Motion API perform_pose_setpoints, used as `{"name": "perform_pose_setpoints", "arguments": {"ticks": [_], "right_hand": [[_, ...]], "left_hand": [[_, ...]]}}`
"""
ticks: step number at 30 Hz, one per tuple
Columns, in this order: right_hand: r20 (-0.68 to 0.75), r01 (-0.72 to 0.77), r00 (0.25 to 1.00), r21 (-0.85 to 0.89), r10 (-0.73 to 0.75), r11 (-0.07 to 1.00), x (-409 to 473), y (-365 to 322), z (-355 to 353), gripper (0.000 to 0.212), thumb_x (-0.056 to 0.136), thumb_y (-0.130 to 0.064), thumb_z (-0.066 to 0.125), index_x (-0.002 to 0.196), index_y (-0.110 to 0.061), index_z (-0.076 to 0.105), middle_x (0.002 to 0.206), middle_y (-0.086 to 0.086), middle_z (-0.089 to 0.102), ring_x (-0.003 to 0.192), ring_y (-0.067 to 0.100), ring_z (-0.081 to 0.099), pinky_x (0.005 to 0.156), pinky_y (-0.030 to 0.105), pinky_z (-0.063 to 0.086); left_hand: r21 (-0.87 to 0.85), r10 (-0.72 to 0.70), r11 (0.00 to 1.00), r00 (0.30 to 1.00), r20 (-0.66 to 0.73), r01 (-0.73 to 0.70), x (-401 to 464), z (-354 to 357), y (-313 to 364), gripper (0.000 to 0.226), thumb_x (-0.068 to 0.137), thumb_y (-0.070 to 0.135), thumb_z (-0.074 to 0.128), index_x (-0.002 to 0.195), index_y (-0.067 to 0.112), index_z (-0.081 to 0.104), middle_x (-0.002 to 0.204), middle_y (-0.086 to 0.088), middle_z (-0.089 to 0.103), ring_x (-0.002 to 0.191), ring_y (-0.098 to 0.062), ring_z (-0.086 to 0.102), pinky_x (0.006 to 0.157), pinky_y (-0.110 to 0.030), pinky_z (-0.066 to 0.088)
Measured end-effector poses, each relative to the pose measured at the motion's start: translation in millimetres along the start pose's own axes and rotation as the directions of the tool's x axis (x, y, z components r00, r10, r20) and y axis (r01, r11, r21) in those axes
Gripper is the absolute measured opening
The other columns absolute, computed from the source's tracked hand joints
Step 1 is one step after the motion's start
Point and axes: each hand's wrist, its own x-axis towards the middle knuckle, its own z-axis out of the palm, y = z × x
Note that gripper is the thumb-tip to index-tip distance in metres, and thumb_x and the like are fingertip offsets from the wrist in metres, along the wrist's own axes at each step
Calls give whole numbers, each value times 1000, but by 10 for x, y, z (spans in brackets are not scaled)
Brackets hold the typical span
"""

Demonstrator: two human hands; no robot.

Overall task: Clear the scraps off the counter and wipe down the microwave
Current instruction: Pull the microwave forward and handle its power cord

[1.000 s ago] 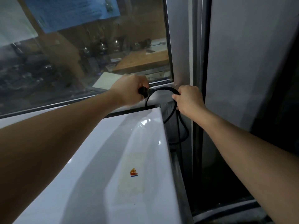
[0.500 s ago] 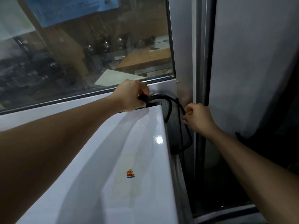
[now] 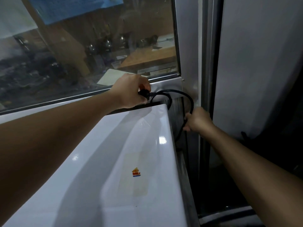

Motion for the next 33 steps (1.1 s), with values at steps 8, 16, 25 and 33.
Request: {"name": "perform_pose_setpoints", "arguments": {"ticks": [8, 16, 25, 33], "right_hand": [[185, -61, 982, 142, 34, 988, 39, 307, 353, 27, 98, -16, 46, 73, -6, 50, 75, 17, 56, 64, 29, 59, 64, 41, 55], [319, 54, 946, 19, -58, 998, -9, 393, 309, 32, 91, 6, 40, 64, -12, 41, 68, 10, 45, 64, 23, 47, 63, 31, 41], [7, 188, 982, -74, -188, 979, -53, 341, 177, 33, 96, -27, 50, 80, 1, 54, 88, 21, 62, 81, 34, 64, 78, 47, 54], [18, 227, 972, 200, -235, 953, 30, 280, 295, 17, 96, -15, 47, 82, -9, 56, 80, 7, 60, 82, 31, 66, 76, 44, 57]], "left_hand": [[-6, -35, 999, 999, 1, 35, -85, 157, -84, 25, 72, 14, 74, 97, 18, 69, 91, 0, 67, 77, -20, 56, 72, -31, 49], [-25, -51, 998, 999, 6, 51, -104, 157, -143, 25, 73, 13, 75, 96, 18, 69, 90, 1, 66, 76, -20, 56, 74, -36, 52], [-14, -68, 998, 997, 21, 68, -112, 155, -146, 25, 75, 13, 74, 98, 20, 68, 89, 2, 63, 80, -23, 57, 77, -41, 53], [-8, -67, 998, 998, 4, 67, -113, 147, -183, 28, 75, 12, 74, 101, 20, 68, 97, -2, 64, 82, -21, 55, 76, -40, 52]]}}
